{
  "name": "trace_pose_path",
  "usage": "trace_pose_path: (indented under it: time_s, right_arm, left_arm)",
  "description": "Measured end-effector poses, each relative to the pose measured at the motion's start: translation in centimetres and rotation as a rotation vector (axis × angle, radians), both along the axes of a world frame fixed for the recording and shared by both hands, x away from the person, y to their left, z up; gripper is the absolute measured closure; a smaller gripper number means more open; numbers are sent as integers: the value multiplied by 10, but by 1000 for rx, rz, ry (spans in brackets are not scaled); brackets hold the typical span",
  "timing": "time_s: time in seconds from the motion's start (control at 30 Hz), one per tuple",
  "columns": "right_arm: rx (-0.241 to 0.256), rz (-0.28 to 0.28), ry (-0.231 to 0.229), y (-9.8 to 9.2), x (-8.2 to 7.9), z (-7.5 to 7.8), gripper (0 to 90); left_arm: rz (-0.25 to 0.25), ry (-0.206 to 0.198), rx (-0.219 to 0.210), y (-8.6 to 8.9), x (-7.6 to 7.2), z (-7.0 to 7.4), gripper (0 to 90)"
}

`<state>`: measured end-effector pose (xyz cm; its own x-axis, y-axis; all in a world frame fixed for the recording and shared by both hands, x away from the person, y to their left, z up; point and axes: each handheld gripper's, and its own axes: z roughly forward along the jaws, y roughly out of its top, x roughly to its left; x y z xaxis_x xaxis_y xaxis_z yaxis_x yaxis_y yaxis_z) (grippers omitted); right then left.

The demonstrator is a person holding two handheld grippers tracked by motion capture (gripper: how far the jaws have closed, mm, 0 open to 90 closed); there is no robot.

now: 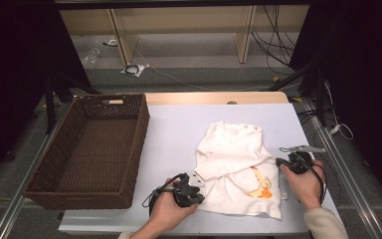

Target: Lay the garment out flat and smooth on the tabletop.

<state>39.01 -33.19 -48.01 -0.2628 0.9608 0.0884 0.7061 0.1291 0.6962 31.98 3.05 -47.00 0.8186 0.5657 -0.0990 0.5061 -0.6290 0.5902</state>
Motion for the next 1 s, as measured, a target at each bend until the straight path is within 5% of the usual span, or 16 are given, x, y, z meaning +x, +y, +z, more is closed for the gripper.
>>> trace_pose_path:
  time_s: [0.2, 0.27, 0.33, 0.47, 0.7, 1.0]
  right_arm:
    - [-5, -35, 6, -21, -1, 0, 900]
    - [-8, -12, 10, -23, -1, -1, 897]
    - [-38, 17, -31, -21, -6, 4, 784]
    - [-45, 51, -37, -19, -21, 15, 769]
    - [-31, 200, 123, -14, -85, 19, 698]
    - [-29, 219, 221, -5, -119, 16, 693]
  left_arm:
    - [-23, 6, -5, -7, -2, 0, 869]
    - [-28, 6, -3, -10, -3, -1, 868]
    - [-28, 4, -11, -9, -3, -1, 855]
    - [-26, -1, -15, -5, -3, 2, 796]
    - [-35, 8, -5, 2, -6, 2, 745]
    - [-56, 40, 11, -3, -9, -5, 759]
